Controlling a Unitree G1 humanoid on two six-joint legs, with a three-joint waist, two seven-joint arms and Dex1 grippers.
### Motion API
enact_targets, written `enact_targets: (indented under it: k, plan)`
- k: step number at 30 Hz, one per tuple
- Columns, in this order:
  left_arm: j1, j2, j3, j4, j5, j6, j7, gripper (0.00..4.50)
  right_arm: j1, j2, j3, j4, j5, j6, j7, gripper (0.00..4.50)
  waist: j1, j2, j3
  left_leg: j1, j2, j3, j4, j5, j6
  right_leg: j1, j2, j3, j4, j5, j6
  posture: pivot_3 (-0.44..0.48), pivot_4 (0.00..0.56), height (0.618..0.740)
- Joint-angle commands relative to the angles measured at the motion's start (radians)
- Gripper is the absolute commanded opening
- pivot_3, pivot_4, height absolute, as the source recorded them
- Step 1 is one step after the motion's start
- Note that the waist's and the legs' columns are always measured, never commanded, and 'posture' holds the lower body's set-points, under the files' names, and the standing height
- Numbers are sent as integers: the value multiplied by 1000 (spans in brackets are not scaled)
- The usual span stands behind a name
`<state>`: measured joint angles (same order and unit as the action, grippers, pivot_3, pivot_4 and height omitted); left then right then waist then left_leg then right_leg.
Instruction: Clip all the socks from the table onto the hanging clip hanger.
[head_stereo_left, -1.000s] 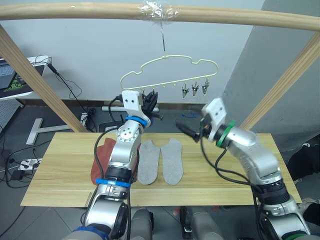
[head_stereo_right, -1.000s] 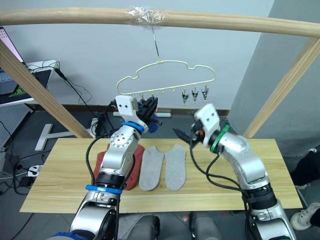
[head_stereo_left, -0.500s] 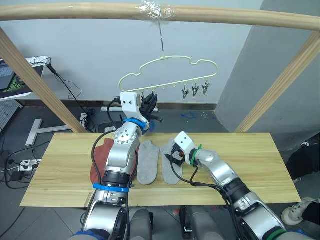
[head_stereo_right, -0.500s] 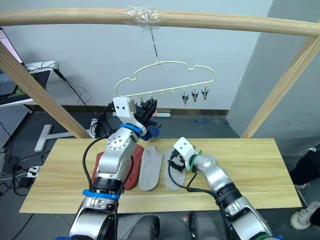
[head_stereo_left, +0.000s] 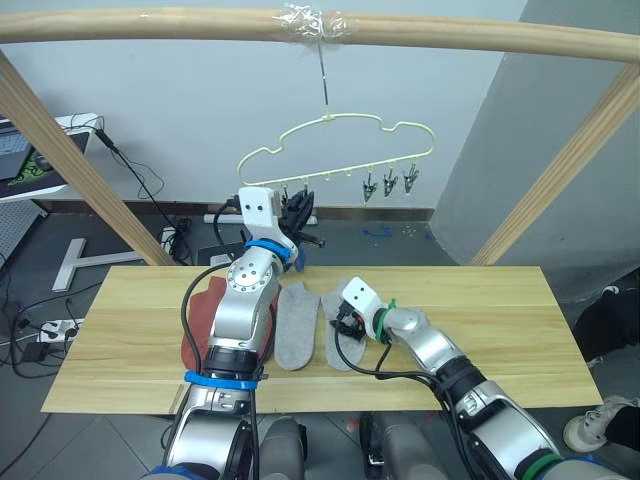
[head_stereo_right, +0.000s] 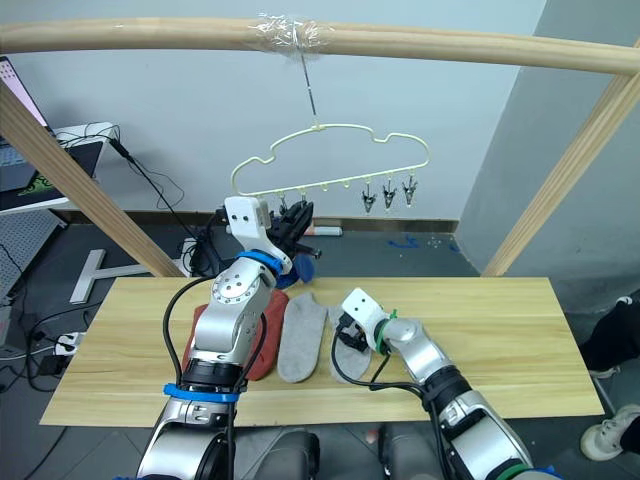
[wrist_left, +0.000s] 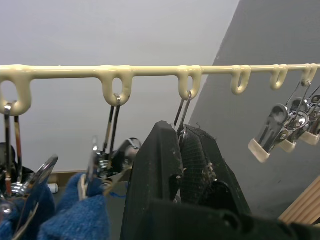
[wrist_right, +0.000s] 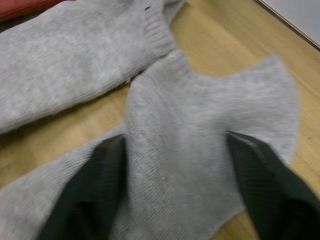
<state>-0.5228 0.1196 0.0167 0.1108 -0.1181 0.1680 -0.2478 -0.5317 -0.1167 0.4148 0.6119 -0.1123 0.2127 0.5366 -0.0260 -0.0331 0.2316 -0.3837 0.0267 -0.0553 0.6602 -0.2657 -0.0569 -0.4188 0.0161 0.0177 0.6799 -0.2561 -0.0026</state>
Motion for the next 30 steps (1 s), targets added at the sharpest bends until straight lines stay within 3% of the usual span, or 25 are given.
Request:
enact_targets:
  k: [1,6,12,16,26,30]
  plan:
    - [8,-1,2,-33,-12,7,-4,58,39,-35,9,20,-38,-1,15,1718,0,0,0,0,0,0,0,0,0,0,0,0,0,0,0,57,227,740]
    - [14,-5,11,-44,-44,35,-21,58,74,-92,-8,-57,-42,-45,37,25,0,0,0,1,0,0,0,0,0,1,0,0,0,0,0,55,226,740]
    - [36,3,50,-84,-133,114,-54,58,141,-226,-14,-285,-53,-124,99,25,1,0,0,0,0,0,0,0,0,0,0,0,-1,0,0,45,222,740]
    - [40,-8,117,-111,-288,267,-80,58,152,-284,-22,-399,-93,-271,65,25,-7,0,0,0,0,1,0,0,0,-1,0,0,-1,0,0,43,218,740]
    - [3,-38,266,-179,-658,580,-40,58,133,-274,-40,-541,-130,-433,9,25,-4,0,0,-1,0,1,0,0,-1,-1,0,1,-1,0,0,37,202,740]
    - [4,-27,259,-205,-715,634,-42,58,111,-254,-38,-540,-142,-440,6,25,-2,0,0,-1,0,0,0,0,-1,-1,0,0,-1,0,0,35,197,740]
